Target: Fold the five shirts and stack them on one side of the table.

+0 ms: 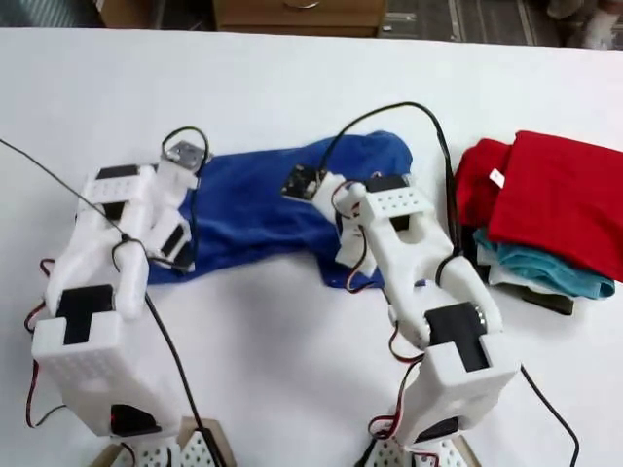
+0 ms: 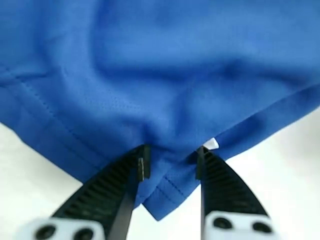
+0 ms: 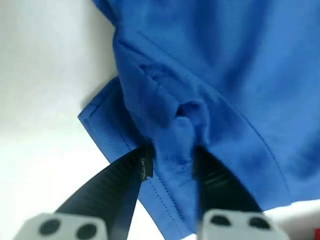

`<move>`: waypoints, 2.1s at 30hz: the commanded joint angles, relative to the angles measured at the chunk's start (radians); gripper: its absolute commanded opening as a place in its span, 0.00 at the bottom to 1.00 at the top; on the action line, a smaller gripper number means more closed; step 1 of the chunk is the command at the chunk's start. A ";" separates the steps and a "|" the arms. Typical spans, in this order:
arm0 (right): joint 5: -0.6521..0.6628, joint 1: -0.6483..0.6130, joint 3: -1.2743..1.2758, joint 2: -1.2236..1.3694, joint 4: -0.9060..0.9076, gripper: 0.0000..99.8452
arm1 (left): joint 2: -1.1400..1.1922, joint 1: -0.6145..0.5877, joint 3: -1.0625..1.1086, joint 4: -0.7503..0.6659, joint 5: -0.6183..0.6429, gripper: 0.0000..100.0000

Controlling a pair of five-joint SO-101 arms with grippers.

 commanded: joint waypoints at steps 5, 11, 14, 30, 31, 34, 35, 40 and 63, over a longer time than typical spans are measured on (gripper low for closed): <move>0.008 -0.005 -0.015 -0.013 0.042 0.02 | 0.011 0.008 -0.008 -0.038 0.011 0.17; 0.009 -0.004 -0.094 -0.079 0.068 0.02 | 0.011 0.008 -0.008 -0.038 0.011 0.17; 0.018 -0.004 -0.166 -0.101 0.067 0.02 | 0.011 0.008 -0.008 -0.038 0.009 0.17; 0.233 0.041 -0.551 0.225 0.068 0.02 | 0.012 0.008 -0.008 -0.038 0.009 0.17; 0.233 0.044 -0.571 0.246 0.068 0.02 | 0.012 0.008 -0.008 -0.038 0.009 0.17; 0.232 0.044 -0.624 0.295 0.105 0.02 | 0.012 0.008 -0.008 -0.038 0.009 0.17; 0.232 0.041 -0.646 0.308 0.130 0.02 | 0.012 0.008 -0.008 -0.040 0.009 0.17; 0.230 0.039 -0.753 0.340 0.239 0.11 | 0.012 0.008 -0.008 -0.043 0.009 0.17; 0.233 0.134 -0.779 0.392 0.461 0.15 | 0.012 0.008 -0.008 -0.043 0.009 0.17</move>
